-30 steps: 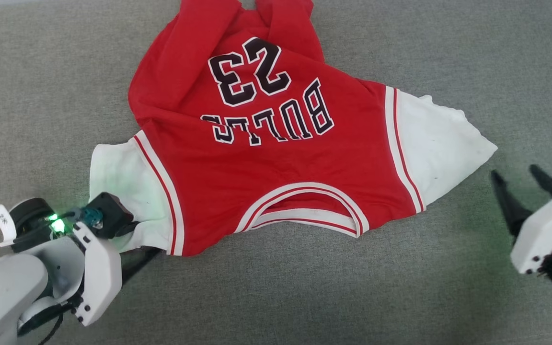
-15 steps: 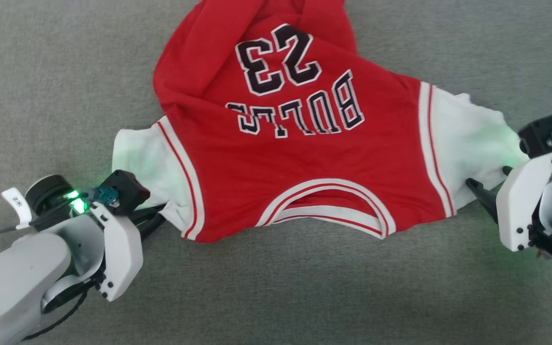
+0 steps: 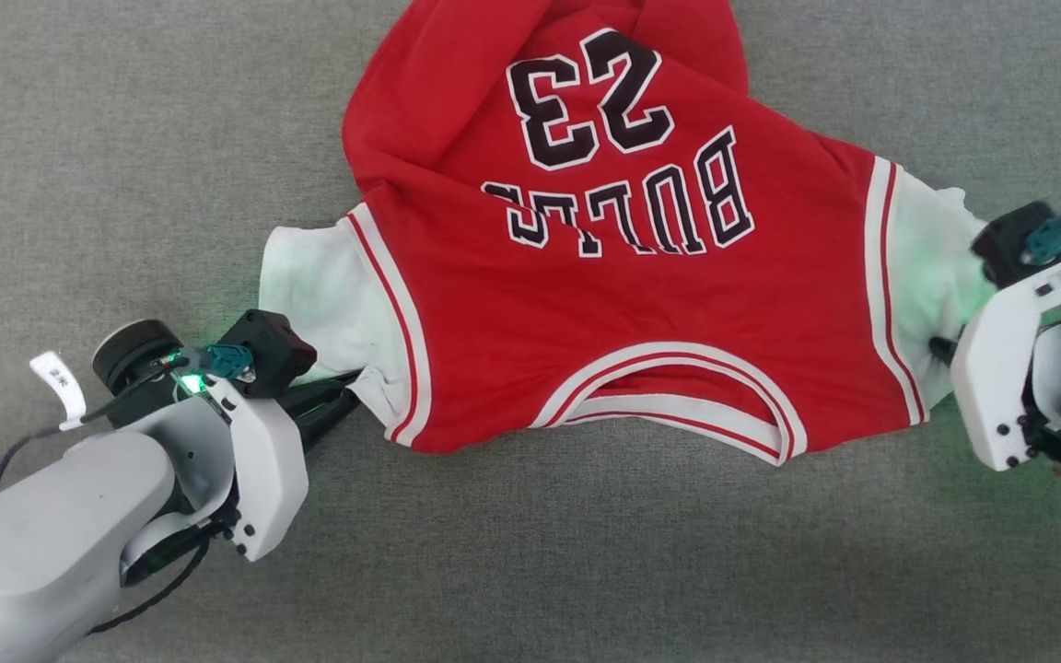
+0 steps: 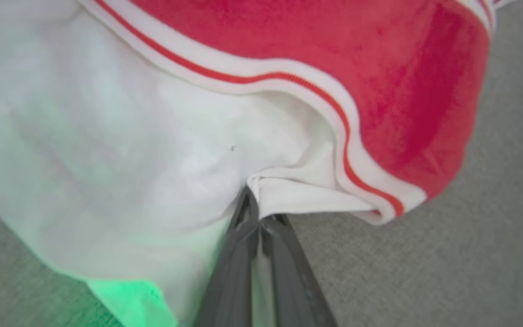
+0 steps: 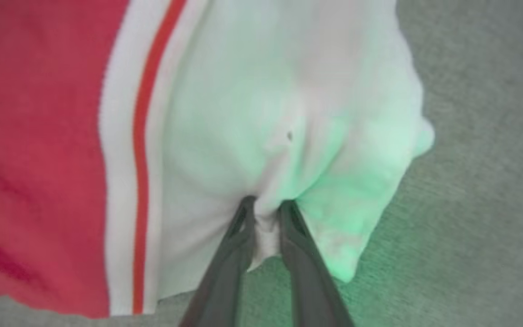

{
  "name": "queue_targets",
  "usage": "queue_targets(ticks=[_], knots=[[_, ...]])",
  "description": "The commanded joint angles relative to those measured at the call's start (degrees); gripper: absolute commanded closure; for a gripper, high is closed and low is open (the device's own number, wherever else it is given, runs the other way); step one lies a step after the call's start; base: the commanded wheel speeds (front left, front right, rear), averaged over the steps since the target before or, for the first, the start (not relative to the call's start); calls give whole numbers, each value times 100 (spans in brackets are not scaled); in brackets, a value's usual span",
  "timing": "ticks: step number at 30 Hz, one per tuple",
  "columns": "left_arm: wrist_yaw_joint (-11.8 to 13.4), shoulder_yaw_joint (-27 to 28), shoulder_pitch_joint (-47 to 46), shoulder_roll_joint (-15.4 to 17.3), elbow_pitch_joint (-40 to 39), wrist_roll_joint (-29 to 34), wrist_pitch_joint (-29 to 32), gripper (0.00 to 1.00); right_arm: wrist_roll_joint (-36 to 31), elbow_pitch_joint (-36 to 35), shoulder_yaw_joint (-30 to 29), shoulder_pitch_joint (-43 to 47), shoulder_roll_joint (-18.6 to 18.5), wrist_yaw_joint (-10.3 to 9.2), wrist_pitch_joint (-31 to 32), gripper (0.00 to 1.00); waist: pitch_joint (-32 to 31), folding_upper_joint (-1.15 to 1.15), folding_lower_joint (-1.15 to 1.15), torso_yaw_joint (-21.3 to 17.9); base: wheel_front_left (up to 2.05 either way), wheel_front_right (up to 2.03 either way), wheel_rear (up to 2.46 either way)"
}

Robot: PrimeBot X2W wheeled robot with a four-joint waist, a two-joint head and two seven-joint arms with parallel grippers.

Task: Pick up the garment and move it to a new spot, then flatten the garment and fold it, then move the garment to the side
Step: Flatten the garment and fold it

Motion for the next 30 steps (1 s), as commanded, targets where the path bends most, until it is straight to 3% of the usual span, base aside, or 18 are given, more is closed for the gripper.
queue_targets(ticks=[1, 6, 12, 18, 23, 26, 30], knots=[[21, -200, 218, -287, 133, -86, 17, 100, 32, 577, 318, 427, 186, 0, 18, 100, -41, 0, 0, 1, 0, 0, 0], [20, -162, 233, -282, 220, -292, -480, 100, 120, 493, -87, 334, 184, -14, -484, 100, -213, 0, 0, 13, 0, 0, 0], [19, 278, 344, -181, 67, -1012, -1506, 100, 405, -136, -891, 489, 248, -12, -964, 100, -495, 0, 0, 50, 0, 0, 0], [19, 750, 529, 32, -374, -1539, -1809, 100, 791, -943, -1792, 932, 347, 0, -842, 100, -674, 0, 0, 96, 0, 0, 0], [18, 1435, 710, 210, -890, -1935, -1871, 100, 1137, -1829, -2551, 1150, 656, 0, -709, 100, -719, 0, 0, 133, 0, 0, 0], [19, 1836, 678, 150, -879, -1966, -1877, 100, 1126, -2038, -2761, 836, 855, 0, -827, 100, -667, 0, 0, 103, 0, 0, 0], [19, 2195, 242, -20, -523, -2059, -1879, 100, 1147, -1680, -2800, -75, 1266, 0, -1091, 100, -539, 0, 0, 39, 0, 0, 0]])
